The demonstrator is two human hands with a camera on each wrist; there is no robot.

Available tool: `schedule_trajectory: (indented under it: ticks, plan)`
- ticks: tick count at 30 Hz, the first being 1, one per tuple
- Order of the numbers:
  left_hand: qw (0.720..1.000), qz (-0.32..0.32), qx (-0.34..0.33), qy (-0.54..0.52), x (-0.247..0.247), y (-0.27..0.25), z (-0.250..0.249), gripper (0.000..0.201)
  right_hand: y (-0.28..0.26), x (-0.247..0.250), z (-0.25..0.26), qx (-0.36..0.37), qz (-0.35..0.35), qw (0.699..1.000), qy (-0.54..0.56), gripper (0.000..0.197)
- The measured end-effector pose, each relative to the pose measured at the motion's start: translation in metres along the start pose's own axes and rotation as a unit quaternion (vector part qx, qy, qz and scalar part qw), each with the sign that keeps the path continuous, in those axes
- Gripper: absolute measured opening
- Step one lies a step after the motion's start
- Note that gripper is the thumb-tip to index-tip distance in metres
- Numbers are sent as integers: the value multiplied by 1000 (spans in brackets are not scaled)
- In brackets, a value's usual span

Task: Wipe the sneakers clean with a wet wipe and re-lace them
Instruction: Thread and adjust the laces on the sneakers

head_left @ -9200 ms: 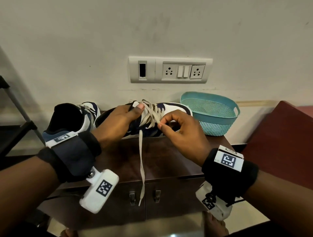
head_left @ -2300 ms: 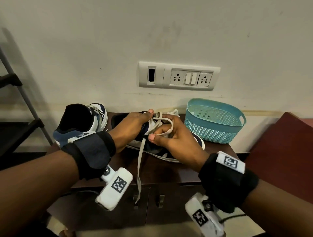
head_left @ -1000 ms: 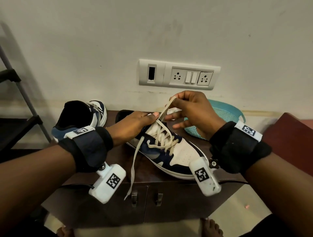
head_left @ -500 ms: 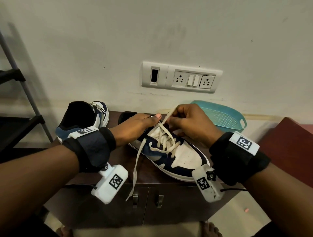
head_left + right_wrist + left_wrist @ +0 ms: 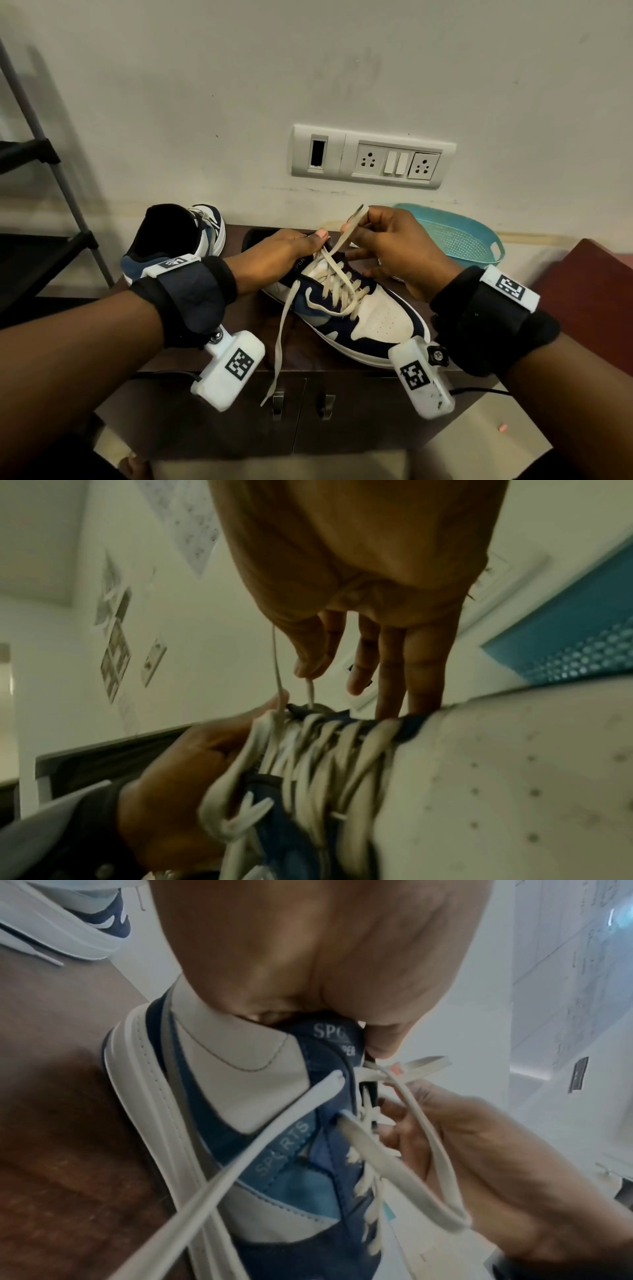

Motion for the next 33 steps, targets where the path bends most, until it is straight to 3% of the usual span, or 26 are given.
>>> schedule_trajectory:
  ticks: [3, 5, 11, 14, 16, 21, 29, 31, 33]
  plan:
    - [997, -15, 48, -51, 2, -3, 8, 63, -7, -1, 10, 68, 11, 996, -57, 6]
    - [991, -41, 77, -104, 5, -6, 12, 60, -11, 5, 10, 84, 1, 996, -44, 13]
    - [962, -128, 63, -234, 9, -5, 9, 49, -27, 43, 13, 129, -162, 976, -64, 28]
    - [950, -132, 44, -281, 1, -3, 7, 47, -46, 44, 27, 196, -210, 955, -80, 20]
    - [947, -137, 37, -290, -2, -1, 6, 47, -49, 28, 29, 211, -178, 954, -119, 11]
    - [946, -145, 48, -288, -5, -1, 10, 46, -31, -35, -11, 115, -27, 959, -258, 41]
    - [952, -161, 46, -258, -2, -2, 10, 44, -23, -58, -19, 120, -42, 935, -331, 35]
    - [949, -166, 39, -266, 1, -1, 7, 45, -31, -69, -17, 139, 4, 935, -326, 36]
    - [942, -173, 37, -284, 4, -1, 4, 48, -52, -96, -20, 167, 99, 912, -360, 28]
Point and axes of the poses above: each hand's wrist, its own y-axis towards the middle knuckle, its own x-axis out of the back of the hand, z = x × y, the point moved 10 cm from there along y, towards the middle knuckle, and after that the axes turned 13 degrees about -x, right-handed, at the moved point
